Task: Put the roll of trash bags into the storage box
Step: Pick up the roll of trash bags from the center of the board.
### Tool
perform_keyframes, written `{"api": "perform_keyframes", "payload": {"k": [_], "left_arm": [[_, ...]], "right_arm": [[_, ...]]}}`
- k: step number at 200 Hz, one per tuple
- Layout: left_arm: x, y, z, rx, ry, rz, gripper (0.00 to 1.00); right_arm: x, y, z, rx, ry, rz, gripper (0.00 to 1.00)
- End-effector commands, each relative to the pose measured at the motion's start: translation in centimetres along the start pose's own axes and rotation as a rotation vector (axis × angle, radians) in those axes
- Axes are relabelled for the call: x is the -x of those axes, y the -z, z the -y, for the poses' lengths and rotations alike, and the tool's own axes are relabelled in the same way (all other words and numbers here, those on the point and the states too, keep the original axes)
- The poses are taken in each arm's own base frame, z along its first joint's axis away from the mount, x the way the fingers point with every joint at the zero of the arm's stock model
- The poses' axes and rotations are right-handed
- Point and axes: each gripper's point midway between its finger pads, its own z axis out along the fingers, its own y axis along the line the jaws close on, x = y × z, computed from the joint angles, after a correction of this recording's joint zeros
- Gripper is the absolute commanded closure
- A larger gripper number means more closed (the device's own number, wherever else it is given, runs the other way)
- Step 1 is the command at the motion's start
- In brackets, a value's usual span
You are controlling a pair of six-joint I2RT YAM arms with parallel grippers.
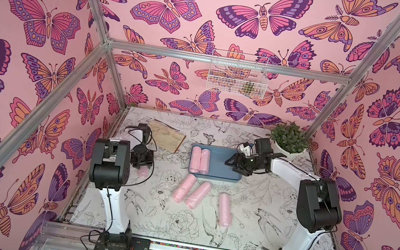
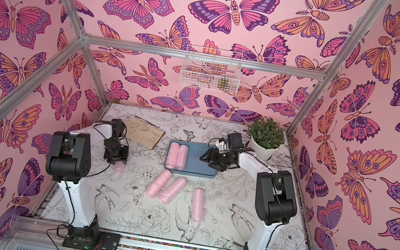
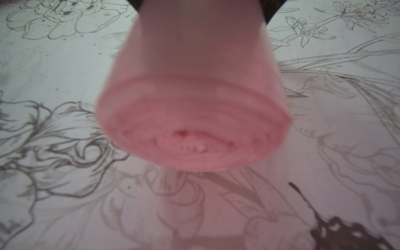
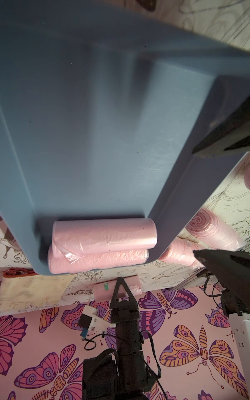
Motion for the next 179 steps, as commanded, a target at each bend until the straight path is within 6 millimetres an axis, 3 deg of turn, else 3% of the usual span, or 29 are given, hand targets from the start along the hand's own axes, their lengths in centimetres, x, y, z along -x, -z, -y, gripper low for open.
{"api": "perform_keyframes", "payload": {"k": [1, 54, 123, 149, 179], "left_arm": [[0.1, 2.4, 1.5, -0.058, -0.002, 0.062, 0.55], [0.0, 6.1, 7.1, -0.159, -0.098, 0.152, 0.55], [-0.5, 10.0, 19.5, -0.277, -0.28, 0.248, 0.55], [-1.2, 10.5, 24.2, -0.331, -0.344, 0.256, 0.55], [-2.2, 9.5, 28.8, -0.369, -0.388, 0.232, 0.55]], "right_arm": [[0.0, 1.1, 0.0, -0.016, 0.015, 0.018, 0.29], [0.4, 1.9, 0.9, -0.018, -0.011, 0.038, 0.29], [0.6, 3.6, 2.2, -0.029, -0.05, 0.07, 0.29], [0.6, 4.2, 2.6, -0.035, -0.056, 0.079, 0.29], [0.3, 4.8, 2.7, -0.041, -0.06, 0.082, 0.29]]}}
